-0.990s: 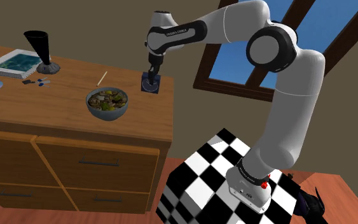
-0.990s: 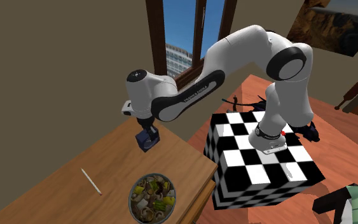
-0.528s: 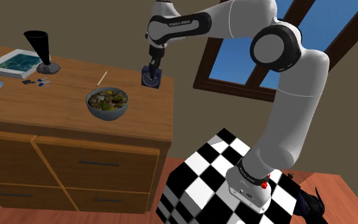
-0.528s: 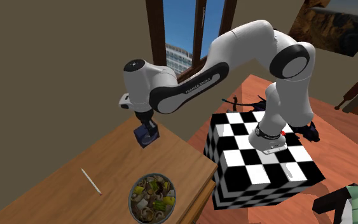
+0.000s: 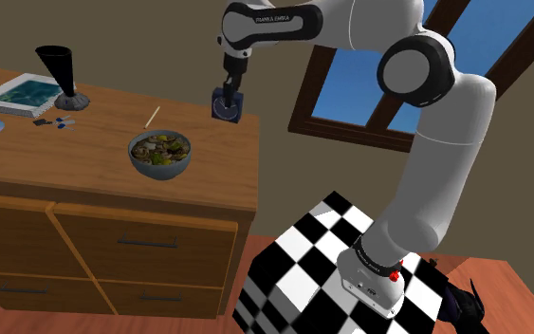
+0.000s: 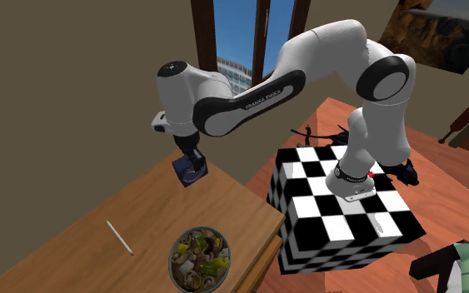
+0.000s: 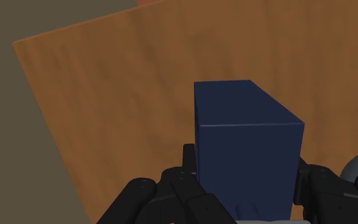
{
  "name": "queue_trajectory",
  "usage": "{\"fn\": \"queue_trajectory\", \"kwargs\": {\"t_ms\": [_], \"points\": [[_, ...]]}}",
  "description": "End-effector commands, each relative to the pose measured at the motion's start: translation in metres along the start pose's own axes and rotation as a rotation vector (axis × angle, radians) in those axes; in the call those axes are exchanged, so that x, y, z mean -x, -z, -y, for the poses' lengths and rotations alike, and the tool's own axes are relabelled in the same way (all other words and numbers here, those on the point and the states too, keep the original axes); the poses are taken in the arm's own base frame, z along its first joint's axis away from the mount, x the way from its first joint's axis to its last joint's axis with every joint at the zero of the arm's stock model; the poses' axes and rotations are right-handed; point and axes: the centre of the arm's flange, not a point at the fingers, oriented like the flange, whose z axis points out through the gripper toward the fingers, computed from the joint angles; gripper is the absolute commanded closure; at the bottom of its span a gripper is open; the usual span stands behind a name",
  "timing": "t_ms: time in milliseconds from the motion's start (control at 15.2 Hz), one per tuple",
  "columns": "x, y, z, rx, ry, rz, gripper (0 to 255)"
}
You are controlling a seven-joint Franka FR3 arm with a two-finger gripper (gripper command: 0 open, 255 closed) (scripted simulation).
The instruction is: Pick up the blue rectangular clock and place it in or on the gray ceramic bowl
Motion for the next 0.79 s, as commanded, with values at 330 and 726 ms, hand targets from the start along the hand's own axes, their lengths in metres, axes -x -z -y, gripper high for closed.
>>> {"fn": "queue_trajectory", "kwargs": {"t_ms": [330,726], "points": [[-0.001,0.037,0.000,0.000,0.000,0.000,255],[-0.001,0.066,0.000,0.000,0.000,0.000,255]]}}
